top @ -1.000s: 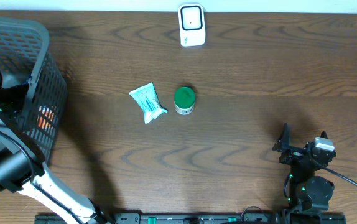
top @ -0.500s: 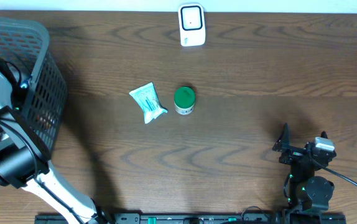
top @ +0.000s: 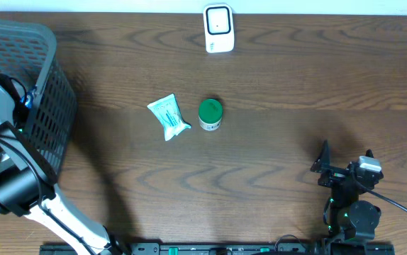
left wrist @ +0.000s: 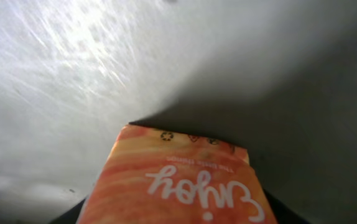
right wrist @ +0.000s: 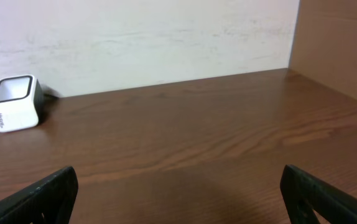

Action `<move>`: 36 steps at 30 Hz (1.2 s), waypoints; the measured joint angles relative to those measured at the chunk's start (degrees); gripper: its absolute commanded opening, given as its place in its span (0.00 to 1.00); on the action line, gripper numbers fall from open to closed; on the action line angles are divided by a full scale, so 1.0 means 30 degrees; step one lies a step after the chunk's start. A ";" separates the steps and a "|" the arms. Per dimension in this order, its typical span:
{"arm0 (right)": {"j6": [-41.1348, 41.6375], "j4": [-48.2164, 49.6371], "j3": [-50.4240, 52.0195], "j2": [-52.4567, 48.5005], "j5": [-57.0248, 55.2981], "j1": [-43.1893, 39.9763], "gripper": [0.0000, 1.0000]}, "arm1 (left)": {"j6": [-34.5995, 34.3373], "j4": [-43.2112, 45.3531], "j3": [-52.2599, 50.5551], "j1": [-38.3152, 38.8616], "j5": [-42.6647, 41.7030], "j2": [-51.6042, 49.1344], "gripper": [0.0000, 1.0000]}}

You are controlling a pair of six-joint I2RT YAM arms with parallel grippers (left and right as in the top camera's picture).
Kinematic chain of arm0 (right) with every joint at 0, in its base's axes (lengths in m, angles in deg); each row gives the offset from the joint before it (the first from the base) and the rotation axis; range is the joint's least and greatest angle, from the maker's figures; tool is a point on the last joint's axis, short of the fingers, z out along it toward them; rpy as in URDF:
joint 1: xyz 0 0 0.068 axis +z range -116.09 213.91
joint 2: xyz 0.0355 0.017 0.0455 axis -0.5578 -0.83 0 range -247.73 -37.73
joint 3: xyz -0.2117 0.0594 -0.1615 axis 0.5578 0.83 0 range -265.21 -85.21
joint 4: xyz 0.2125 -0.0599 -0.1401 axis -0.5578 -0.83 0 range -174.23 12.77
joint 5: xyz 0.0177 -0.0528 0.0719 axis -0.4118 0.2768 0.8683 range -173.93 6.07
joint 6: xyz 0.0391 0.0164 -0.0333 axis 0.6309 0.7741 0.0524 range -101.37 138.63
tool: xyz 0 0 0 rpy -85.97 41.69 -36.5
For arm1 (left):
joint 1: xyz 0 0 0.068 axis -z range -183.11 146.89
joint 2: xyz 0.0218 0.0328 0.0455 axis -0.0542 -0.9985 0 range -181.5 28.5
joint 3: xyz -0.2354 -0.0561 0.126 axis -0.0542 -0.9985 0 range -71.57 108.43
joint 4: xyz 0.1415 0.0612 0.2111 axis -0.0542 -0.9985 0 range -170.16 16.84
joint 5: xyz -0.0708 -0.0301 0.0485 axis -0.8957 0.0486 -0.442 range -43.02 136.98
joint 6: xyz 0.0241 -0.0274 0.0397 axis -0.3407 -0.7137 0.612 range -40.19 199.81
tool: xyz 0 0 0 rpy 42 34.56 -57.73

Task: Scan the item barcode
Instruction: 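Swing the juice box past the scanner and set it right of container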

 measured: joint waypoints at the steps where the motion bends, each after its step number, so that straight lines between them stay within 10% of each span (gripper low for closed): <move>1: 0.0000 0.0000 0.0000 0.0000 0.0000 0.0000 0.99 | 0.0211 -0.0051 0.0007 -0.0117 0.0044 0.0095 0.52; 20: 0.0000 0.0007 0.0000 0.0000 -0.0007 0.0000 0.99 | 0.1785 0.0255 0.1654 0.1013 -0.1625 1.5008 0.53; 28: 0.0000 0.0000 0.0000 0.0000 0.0000 0.0000 0.99 | 0.1785 0.2171 0.1785 1.0673 -0.2528 1.7762 0.53; 36: 0.0000 0.0007 0.0000 0.0000 0.0007 -0.0022 0.99 | 0.2295 0.4809 0.1843 2.2301 -0.1173 1.0907 0.53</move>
